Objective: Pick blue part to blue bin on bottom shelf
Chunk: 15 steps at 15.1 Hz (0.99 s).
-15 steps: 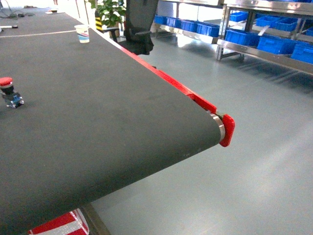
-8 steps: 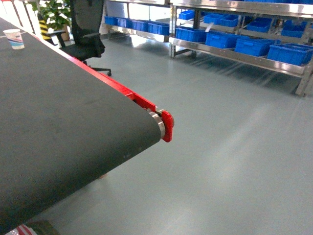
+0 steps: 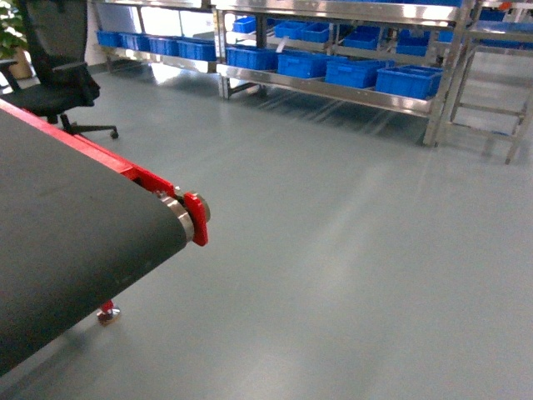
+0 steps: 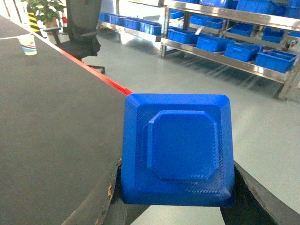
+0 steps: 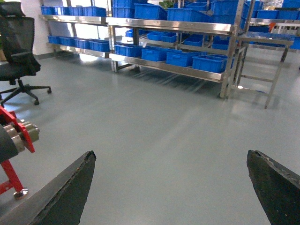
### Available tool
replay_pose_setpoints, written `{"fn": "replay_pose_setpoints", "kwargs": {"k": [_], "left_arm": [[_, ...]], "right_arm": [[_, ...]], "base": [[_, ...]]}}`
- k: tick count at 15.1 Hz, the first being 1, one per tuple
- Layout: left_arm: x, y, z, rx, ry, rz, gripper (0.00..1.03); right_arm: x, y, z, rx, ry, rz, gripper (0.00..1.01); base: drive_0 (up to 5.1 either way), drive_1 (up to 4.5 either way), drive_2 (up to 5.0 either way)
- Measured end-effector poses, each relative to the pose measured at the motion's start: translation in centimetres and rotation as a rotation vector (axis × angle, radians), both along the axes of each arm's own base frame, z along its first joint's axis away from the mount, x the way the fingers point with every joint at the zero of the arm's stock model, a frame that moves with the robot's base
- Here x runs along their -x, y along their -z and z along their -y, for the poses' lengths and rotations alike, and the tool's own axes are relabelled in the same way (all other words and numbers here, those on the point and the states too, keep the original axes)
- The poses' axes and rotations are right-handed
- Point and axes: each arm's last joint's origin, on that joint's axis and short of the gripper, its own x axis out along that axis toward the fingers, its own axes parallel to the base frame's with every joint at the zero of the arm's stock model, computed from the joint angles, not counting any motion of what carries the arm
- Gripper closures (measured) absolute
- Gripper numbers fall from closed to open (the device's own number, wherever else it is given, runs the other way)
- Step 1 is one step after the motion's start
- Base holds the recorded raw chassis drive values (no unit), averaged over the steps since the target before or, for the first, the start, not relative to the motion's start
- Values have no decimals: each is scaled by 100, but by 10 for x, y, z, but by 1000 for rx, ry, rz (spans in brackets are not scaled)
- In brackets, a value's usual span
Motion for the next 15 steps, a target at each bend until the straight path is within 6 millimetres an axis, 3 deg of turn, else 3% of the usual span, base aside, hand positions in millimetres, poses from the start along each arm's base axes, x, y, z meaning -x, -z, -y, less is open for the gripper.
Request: {"fn": "replay_pose_setpoints", "kwargs": {"k": [15], "left_arm": [[0,0,0,0,0,0,59]], "right_arm": [[0,0,0,0,0,0,3]], "base": [[-160,-160,-160]]}}
